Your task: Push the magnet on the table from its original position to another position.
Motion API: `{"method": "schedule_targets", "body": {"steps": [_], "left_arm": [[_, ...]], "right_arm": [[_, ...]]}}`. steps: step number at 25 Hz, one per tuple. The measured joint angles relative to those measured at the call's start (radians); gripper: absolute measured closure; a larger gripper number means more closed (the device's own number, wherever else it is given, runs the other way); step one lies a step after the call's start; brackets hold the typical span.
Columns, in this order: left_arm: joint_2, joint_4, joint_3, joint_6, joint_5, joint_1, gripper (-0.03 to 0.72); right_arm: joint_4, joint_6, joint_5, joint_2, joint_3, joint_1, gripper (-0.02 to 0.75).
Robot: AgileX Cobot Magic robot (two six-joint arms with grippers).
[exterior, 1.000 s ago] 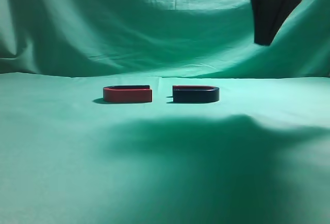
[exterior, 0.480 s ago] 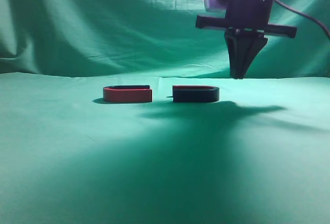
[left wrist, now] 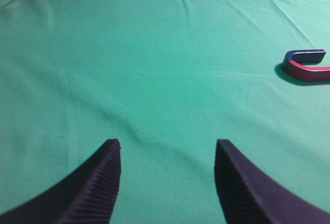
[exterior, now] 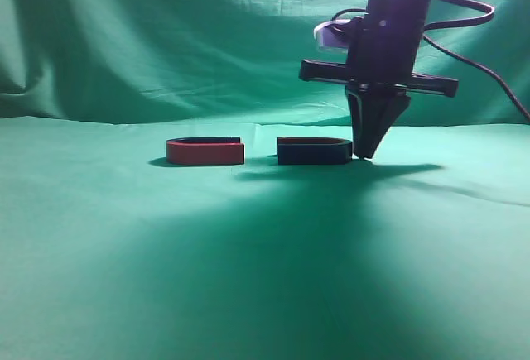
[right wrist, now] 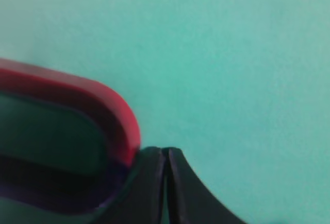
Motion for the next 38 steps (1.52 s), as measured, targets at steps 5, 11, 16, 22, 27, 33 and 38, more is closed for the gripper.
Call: {"method": "schedule_targets", "body": {"steps": [5, 11, 16, 22, 27, 33, 38], "left_arm": [[0.000, 0.000, 0.000, 0.000, 0.000, 0.000, 0.316], [0.000, 0.000, 0.000, 0.000, 0.000, 0.000, 0.316], [0.000, 0.000, 0.000, 0.000, 0.000, 0.000, 0.316], [0.000, 0.000, 0.000, 0.000, 0.000, 0.000, 0.316], [0.000, 0.000, 0.000, 0.000, 0.000, 0.000, 0.316], [0.000, 0.000, 0.000, 0.000, 0.000, 0.000, 0.316], [0.000, 0.000, 0.000, 0.000, 0.000, 0.000, 0.316]], "right_arm": [[0.014, 0.000, -0.051, 0.001, 0.000, 0.030, 0.738], [0.031, 0.000, -0.097, 0.001, 0.000, 0.067, 0.738], [0.031, 0.000, -0.088, 0.001, -0.003, 0.070, 0.738], [-0.025, 0.000, 0.133, 0.001, -0.143, 0.070, 0.738], [-0.059, 0.012, 0.223, -0.010, -0.306, 0.070, 0.738], [-0.060, 0.024, 0.242, -0.157, -0.303, 0.070, 0.738], [-0.060, 0.026, 0.248, -0.376, -0.156, 0.070, 0.738]]}}
